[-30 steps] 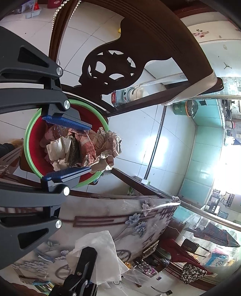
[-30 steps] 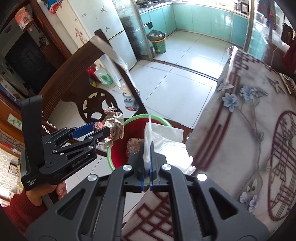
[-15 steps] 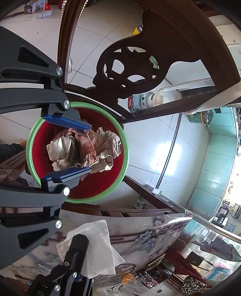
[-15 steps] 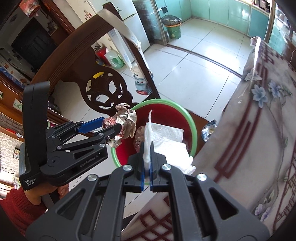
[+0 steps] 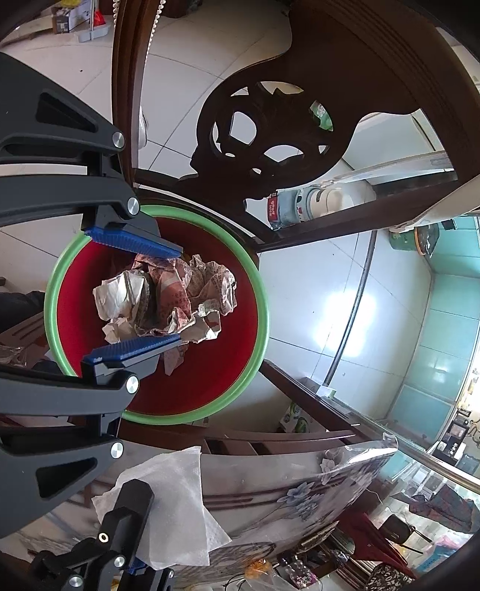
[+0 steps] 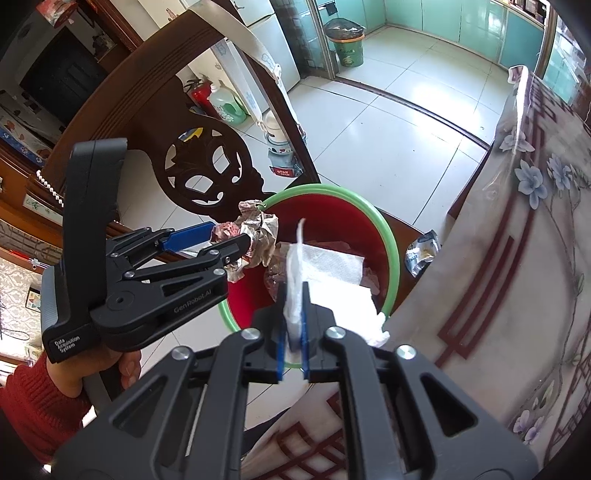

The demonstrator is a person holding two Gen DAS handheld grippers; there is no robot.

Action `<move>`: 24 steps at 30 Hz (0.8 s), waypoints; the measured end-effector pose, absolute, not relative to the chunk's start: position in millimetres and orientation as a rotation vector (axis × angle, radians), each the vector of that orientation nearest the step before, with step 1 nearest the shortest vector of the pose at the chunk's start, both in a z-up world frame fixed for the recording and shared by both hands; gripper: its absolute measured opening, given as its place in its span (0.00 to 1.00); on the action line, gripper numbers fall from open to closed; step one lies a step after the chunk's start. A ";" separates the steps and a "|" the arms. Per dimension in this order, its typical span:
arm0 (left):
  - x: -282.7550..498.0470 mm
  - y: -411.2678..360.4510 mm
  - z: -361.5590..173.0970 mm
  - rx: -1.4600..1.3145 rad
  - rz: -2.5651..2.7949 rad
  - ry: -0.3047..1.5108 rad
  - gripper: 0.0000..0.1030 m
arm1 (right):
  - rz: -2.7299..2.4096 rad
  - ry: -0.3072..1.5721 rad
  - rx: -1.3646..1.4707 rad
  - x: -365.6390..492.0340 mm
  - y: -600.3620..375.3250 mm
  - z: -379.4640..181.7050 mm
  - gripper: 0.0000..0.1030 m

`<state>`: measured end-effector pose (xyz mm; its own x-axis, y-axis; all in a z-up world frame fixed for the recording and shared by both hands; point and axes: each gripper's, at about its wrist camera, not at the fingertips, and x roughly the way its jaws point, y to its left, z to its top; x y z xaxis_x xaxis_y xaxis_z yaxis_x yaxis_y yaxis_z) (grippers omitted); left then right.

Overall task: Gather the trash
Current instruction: 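Open both grippers over the red bin to drop the paper and tissue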

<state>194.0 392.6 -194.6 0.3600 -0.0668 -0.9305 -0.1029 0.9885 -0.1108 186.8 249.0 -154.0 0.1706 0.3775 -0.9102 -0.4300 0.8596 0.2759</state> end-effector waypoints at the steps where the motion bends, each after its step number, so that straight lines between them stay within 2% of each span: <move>1: 194.9 392.9 -196.2 -0.164 0.024 1.208 0.39 | 0.574 1.281 -0.051 186.4 248.9 -155.0 0.13; 7: 197.9 391.0 -200.2 -0.187 0.032 1.215 0.42 | 0.576 1.279 -0.063 181.8 249.0 -155.0 0.13; 11: 198.7 388.7 -199.1 -0.180 0.029 1.212 0.43 | 0.576 1.267 -0.065 178.9 246.5 -150.8 0.21; 15: 199.4 388.0 -195.5 -0.177 0.039 1.198 0.52 | 0.568 1.240 -0.057 177.3 239.7 -143.7 0.39; 18: 199.9 388.3 -192.4 -0.175 0.054 1.185 0.64 | 0.570 1.214 -0.035 175.5 232.9 -137.7 0.43; 19: 199.9 388.4 -191.3 -0.174 0.057 1.180 0.67 | 0.573 1.208 -0.032 174.8 231.6 -136.5 0.50; 21: 200.2 387.5 -187.8 -0.169 0.065 1.176 0.67 | 0.563 1.186 -0.032 171.9 226.2 -131.9 0.56; 24: 196.4 383.3 -175.2 -0.169 0.066 1.156 0.71 | 0.543 1.158 -0.028 166.5 214.8 -121.9 0.58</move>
<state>196.4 383.3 -175.2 0.4029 -0.0349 -0.9146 -0.1387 0.9854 -0.0987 166.5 214.8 -121.9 0.2883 0.3922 -0.8735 -0.4207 0.8714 0.2524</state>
